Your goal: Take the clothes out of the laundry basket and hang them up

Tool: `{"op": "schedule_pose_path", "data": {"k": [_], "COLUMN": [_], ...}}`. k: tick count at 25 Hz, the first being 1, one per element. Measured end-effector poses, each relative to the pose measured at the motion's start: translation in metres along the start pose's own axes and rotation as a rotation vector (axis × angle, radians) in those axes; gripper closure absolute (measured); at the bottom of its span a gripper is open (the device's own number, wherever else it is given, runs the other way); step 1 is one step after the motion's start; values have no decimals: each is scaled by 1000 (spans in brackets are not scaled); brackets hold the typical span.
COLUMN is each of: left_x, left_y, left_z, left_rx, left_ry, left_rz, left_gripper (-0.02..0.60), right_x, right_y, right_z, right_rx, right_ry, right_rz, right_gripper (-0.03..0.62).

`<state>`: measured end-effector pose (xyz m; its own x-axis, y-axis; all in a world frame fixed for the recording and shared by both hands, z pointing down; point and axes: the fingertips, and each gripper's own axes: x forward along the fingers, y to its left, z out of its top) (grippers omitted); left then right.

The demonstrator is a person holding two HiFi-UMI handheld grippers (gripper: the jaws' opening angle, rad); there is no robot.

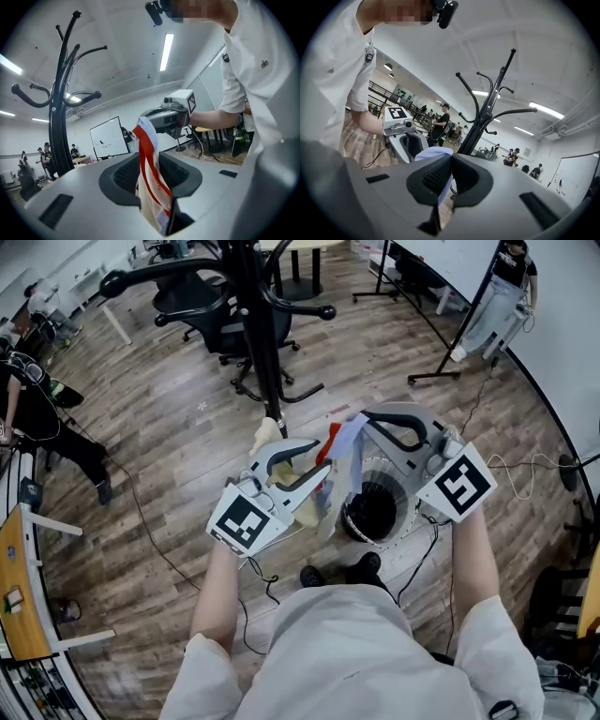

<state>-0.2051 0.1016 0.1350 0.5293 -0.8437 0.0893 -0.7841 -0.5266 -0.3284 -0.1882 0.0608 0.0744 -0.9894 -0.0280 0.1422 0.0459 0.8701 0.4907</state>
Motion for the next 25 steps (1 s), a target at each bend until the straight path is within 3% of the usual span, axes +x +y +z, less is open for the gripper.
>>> {"op": "schedule_pose_path", "data": {"k": [5,9,11,18,25], "left_x": [10,8,6,-7,-17], "left_y": [-11,-9,-4,22,65], "left_z": [-12,-8,1,35,84], "left_rx": [23,42,57,139,225], "left_ry": [50,55,52,37,-3], "left_rz": [-41,-45,-33,47,209], "left_gripper": [451,528,537,555,558], "right_x": [-9,-13,-15,-23,-29], "right_y": [-15,-25,-33,-61,-107], "right_z": [13,26,33,53,71], "right_rx": [-6,-24,-39,-70,-95], "right_ry": [-26,-40,-46,-78,-132], "right_rz": [-55,-84,-97,-147,-212], "right_gripper": [585,585,585,585,583]}}
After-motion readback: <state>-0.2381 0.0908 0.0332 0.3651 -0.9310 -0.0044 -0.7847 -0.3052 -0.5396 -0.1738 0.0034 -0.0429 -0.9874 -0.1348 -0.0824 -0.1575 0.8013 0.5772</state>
